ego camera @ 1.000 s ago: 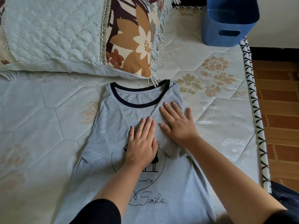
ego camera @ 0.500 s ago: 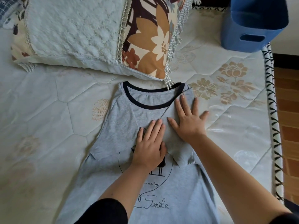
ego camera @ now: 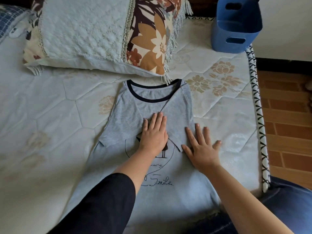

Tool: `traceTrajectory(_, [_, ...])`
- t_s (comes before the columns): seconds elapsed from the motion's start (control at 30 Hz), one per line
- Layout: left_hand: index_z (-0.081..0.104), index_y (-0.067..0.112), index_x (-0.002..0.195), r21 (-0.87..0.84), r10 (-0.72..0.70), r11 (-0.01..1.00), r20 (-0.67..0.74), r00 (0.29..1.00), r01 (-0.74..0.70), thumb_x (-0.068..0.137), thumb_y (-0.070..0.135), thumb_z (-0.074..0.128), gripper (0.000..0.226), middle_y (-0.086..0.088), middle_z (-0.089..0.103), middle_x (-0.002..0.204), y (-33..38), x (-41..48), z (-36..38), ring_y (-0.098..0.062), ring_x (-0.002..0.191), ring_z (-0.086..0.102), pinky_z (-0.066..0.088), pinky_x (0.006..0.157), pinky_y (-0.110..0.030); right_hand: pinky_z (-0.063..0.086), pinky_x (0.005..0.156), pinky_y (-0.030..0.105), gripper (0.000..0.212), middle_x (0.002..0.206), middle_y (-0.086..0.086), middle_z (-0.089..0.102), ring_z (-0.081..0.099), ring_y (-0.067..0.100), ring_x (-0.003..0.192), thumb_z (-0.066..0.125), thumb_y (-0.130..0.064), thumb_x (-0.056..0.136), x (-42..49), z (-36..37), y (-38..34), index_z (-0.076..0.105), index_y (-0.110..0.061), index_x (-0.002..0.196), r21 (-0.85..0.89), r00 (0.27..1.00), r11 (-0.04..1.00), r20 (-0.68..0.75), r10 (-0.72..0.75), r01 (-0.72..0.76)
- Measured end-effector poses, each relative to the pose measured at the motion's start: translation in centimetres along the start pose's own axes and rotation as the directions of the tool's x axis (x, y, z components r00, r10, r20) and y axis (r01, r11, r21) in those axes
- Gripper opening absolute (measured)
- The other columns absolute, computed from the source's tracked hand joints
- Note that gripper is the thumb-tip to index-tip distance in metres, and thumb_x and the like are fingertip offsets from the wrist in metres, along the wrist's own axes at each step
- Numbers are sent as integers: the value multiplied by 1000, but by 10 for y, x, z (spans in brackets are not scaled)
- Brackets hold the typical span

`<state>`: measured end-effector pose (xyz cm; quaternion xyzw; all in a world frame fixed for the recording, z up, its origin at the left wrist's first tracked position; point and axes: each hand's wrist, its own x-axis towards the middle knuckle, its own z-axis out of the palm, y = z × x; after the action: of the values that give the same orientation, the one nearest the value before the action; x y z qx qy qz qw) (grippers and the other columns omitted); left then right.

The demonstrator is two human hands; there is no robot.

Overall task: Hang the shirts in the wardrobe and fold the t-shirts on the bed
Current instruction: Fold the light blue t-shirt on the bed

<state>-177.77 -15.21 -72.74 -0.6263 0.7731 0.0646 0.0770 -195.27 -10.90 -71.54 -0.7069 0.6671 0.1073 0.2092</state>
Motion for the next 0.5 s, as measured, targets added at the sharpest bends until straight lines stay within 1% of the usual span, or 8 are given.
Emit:
traceTrajectory(0.07, [-4, 15, 151, 43, -12, 999, 13, 1000, 12, 99, 33, 5, 56, -2, -11, 158, 3, -6, -3, -18, 145, -12, -12, 113, -44, 6, 109, 63, 71, 154, -6, -27, -22, 24, 143, -10, -70, 79, -15, 4, 3, -30, -35, 138, -16, 1000, 1000, 8, 14, -13])
traceTrajectory(0.13, [-4, 15, 151, 49, -2, 999, 51, 999, 0, 103, 29, 15, 53, -2, -11, 159, 3, -15, -7, -17, 145, -13, -12, 112, -48, 6, 110, 63, 66, 155, -5, -25, -21, 24, 143, 12, -61, 94, -25, 2, 6, -20, -34, 145, 3, 999, 1000, 40, 14, -15])
traceTrajectory(0.2, [0, 17, 151, 26, 27, 999, 83, 996, -29, 103, 28, 18, 53, -2, -9, 159, 0, -25, -13, -18, 145, -11, -11, 113, -50, 8, 111, 61, 66, 156, -4, -21, -17, 25, 144, 22, -54, 97, -29, -3, 5, -11, -32, 149, 48, 998, 999, 55, 14, -16])
traceTrajectory(0.27, [7, 18, 151, -36, 28, 999, 75, 997, -25, 103, 28, 21, 51, -2, -5, 159, -7, -35, -18, -18, 146, -7, -7, 115, -48, 11, 112, 57, 63, 158, 1, -13, -11, 28, 145, 29, -49, 98, -30, -11, -1, 1, -27, 151, 75, 1000, 997, 24, 19, -20])
traceTrajectory(0.3, [11, 19, 151, -78, 6, 997, 52, 999, -2, 103, 28, 23, 51, -2, -3, 159, -12, -40, -21, -18, 146, -5, -5, 116, -46, 10, 113, 56, 62, 159, 4, -10, -9, 29, 145, 32, -45, 99, -30, -16, -6, 7, -24, 151, 97, 1000, 995, 2, 24, -24])
traceTrajectory(0.37, [18, 18, 150, -147, -65, 987, -24, 998, 61, 102, 26, 29, 50, -3, 3, 159, -23, -48, -23, -19, 146, 0, -1, 116, -45, 5, 114, 54, 59, 158, 10, -8, -8, 31, 145, 35, -36, 99, -32, -26, -18, 11, -19, 150, 140, 999, 990, -33, 23, -18])
traceTrajectory(0.43, [25, 17, 148, -205, -167, 968, -105, 980, 143, 100, 25, 35, 50, -5, 10, 158, -39, -54, -26, -22, 146, 7, 4, 117, -43, 3, 114, 54, 57, 158, 12, -8, -8, 31, 145, 36, -31, 100, -33, -33, -32, 12, -17, 150, 150, 997, 988, -68, -27, 37])
traceTrajectory(0.5, [31, 14, 145, -269, -293, 931, -144, 945, 247, 98, 23, 40, 49, -9, 18, 156, -57, -53, -29, -27, 143, 16, 16, 115, -42, 2, 115, 52, 56, 159, 11, -4, -4, 30, 146, 36, -28, 99, -33, -38, -44, 15, -16, 150, 166, 992, 980, -75, -100, 111])
